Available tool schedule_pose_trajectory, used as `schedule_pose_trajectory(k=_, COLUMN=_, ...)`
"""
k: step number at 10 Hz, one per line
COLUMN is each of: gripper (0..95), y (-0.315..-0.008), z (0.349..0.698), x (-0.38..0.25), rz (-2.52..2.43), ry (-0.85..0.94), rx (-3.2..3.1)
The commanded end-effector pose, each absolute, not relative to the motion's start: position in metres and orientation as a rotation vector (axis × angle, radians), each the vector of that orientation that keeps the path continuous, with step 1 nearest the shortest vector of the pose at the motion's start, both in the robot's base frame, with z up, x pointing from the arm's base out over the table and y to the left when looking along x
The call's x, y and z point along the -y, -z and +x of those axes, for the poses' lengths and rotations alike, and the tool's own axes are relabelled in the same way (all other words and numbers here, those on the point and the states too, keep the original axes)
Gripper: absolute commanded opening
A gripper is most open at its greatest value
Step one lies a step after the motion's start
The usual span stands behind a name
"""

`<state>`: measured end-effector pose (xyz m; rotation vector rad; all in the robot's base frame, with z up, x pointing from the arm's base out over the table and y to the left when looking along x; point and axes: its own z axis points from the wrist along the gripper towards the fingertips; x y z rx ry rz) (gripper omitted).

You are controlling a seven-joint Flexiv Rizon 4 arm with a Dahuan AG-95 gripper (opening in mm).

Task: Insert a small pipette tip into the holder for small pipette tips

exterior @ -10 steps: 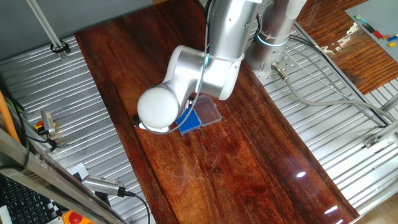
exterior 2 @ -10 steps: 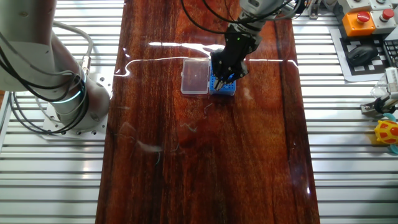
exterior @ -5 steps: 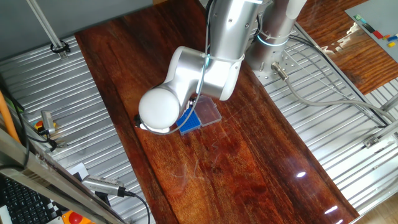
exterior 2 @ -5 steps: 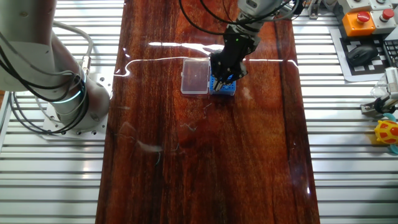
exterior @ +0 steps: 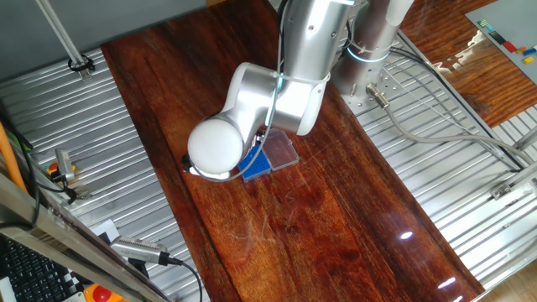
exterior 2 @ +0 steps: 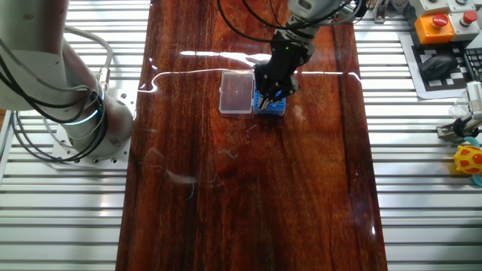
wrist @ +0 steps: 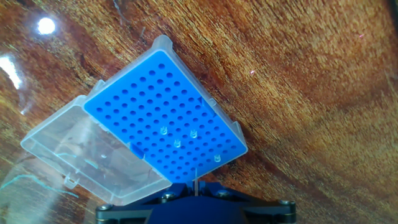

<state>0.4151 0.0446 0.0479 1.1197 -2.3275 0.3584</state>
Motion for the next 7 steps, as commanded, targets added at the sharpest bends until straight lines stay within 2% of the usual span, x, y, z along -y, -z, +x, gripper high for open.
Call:
schedule_pose_trajectory(k=1, gripper=0.0, y=-0.0481, z=0.4152, x=-0.0458, rz=1.120, ry=-0.355, rx=2.321)
schedule_pose_trajectory(k=7, gripper=0.0, y=-0.0474, z=0.4135, x=-0.0467, rz=1.124, ry=-0.367, rx=2.314)
